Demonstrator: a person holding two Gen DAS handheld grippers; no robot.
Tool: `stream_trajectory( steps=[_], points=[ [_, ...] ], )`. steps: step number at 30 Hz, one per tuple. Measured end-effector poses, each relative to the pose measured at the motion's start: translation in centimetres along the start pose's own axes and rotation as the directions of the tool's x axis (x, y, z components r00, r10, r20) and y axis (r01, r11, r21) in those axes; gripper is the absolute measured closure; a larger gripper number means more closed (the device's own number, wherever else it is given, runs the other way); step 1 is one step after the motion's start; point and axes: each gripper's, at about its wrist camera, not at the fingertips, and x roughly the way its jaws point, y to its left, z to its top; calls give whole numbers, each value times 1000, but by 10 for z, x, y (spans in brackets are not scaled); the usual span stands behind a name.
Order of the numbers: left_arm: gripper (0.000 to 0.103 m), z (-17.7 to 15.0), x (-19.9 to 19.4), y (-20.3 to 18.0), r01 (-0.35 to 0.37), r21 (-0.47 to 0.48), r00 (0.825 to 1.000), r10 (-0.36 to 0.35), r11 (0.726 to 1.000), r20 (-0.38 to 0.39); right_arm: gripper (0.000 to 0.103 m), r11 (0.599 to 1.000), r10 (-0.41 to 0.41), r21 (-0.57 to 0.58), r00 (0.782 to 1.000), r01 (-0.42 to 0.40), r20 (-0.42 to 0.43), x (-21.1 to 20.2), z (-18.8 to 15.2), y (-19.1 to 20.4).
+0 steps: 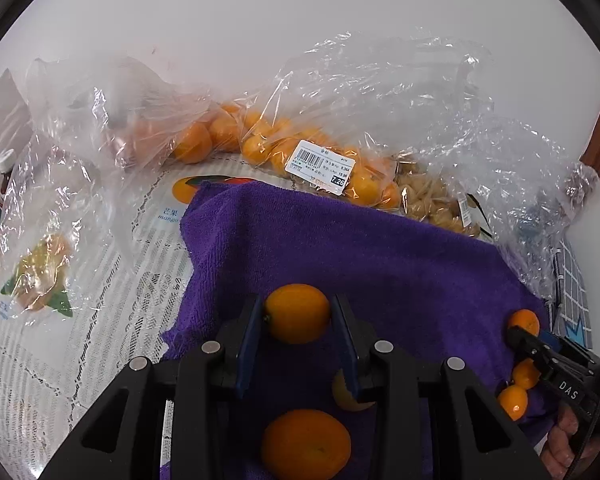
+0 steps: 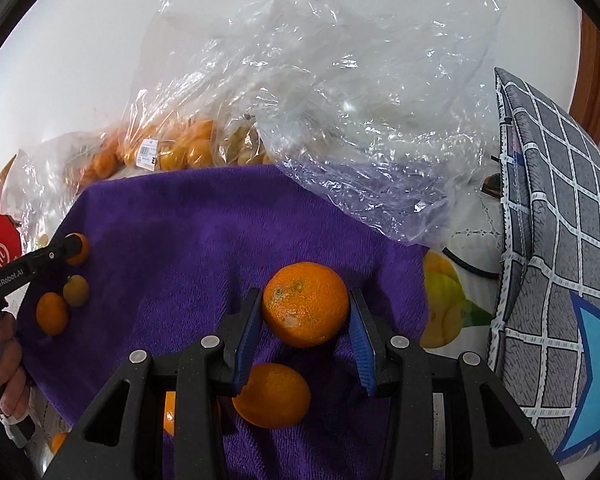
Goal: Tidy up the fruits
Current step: 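Open both grippers to drop the orange and tangerine onto the towel, then grasp an oval orange fruit with the right gripper while the left grasps a small brownish fruit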
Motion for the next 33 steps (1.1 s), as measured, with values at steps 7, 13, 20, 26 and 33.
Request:
stream_trajectory(
  steps=[7, 13, 20, 26, 33],
  points=[
    [61, 1, -6, 3, 53, -20, 998, -53, 998, 21, 52, 999, 25, 21, 1000, -25, 10, -4, -3, -3],
    [57, 1, -26, -1, 72, -2, 993, -71, 997, 92, 41, 1000, -11, -8, 998, 12, 62, -33, -3, 3],
    [56, -1, -59, -3, 110, -2, 975, -108, 994, 196, 31, 1000, 4, 22, 982, -8, 187, -98, -16, 8],
    [56, -12, -83, -9, 120, 27, 967, -123, 992, 223, 36, 998, -47, -28, 988, 52, 148, -120, -64, 17],
    [57, -62, -107, 8, 221, 24, 957, -221, 975, 186, 48, 1000, 17, -1, 999, -17, 32, -104, -117, 20]
  ],
)
